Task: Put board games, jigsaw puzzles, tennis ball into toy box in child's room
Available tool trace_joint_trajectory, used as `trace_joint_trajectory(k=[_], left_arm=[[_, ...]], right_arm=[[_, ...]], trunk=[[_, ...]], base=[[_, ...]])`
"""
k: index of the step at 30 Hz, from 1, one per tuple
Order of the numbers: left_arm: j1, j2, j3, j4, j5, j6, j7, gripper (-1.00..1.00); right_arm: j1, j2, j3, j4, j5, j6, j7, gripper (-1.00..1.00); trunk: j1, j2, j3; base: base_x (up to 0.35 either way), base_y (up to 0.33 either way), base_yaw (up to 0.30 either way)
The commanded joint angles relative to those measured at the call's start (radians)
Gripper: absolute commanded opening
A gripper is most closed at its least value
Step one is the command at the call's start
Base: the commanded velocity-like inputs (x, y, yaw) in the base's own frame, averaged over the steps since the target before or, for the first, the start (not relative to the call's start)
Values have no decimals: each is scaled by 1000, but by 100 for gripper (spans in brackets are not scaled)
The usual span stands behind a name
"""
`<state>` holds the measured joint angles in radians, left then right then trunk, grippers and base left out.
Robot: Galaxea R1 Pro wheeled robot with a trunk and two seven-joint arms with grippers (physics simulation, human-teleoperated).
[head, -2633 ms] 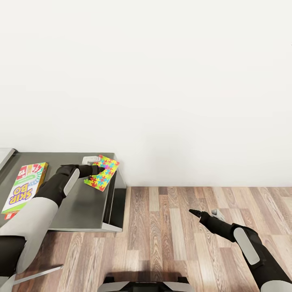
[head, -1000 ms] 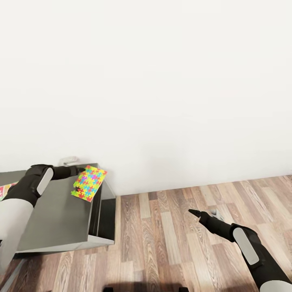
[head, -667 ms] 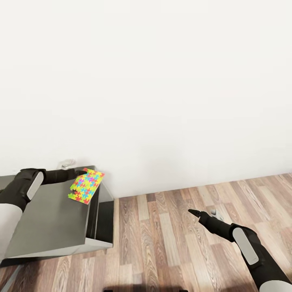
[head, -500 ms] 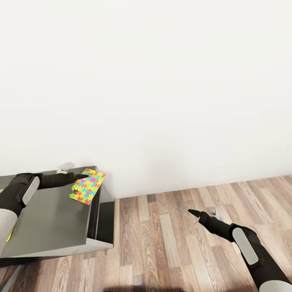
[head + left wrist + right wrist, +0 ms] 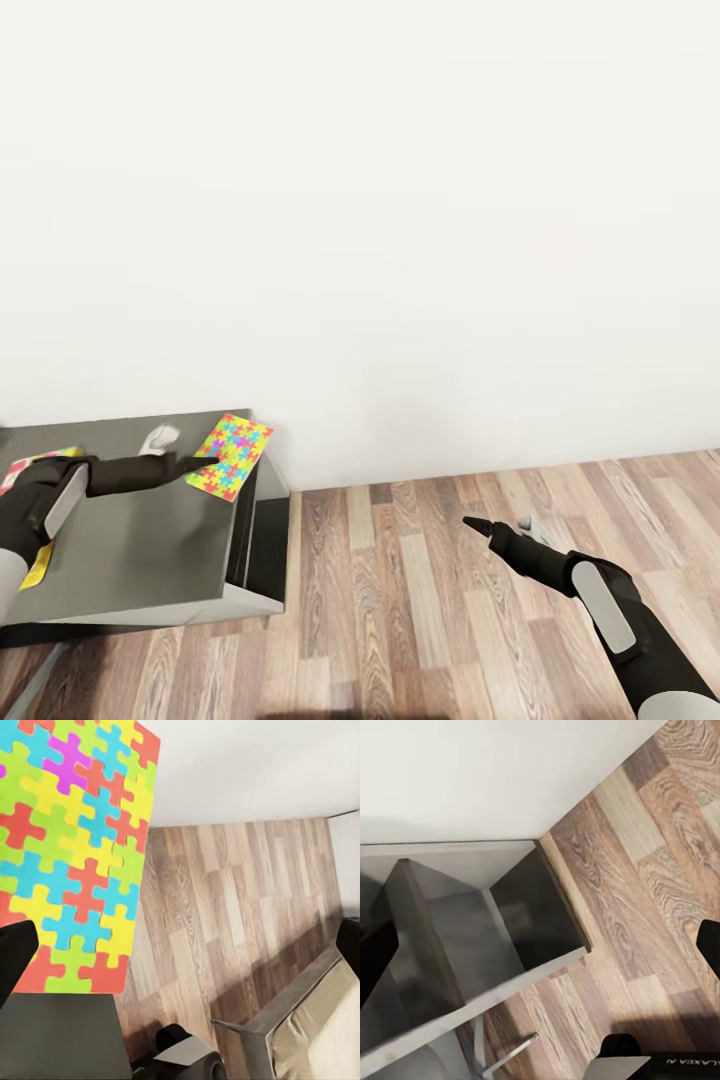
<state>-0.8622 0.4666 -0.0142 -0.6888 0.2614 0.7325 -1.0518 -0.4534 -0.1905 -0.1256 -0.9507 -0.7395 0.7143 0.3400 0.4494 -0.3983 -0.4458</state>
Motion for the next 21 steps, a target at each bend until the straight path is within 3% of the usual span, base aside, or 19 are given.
trace_joint_trajectory(k=[1,8,21], left_arm=[[2,4,-1,1,6,6,-2,100],[15,8,1,3,12,8,-10,100],[18,2,0,3,10,9,-89,100]], right_arm=[[-1,0,0,0,1,6,3,100],[-1,2,0,0,2,2,2,100],[-1,3,6,0,3,-5,-8,100]], trunk=[[1,-2,-1],[1,-2,4],[1,-2,5]], base=[[0,0,59],[0,0,121],[0,0,11]])
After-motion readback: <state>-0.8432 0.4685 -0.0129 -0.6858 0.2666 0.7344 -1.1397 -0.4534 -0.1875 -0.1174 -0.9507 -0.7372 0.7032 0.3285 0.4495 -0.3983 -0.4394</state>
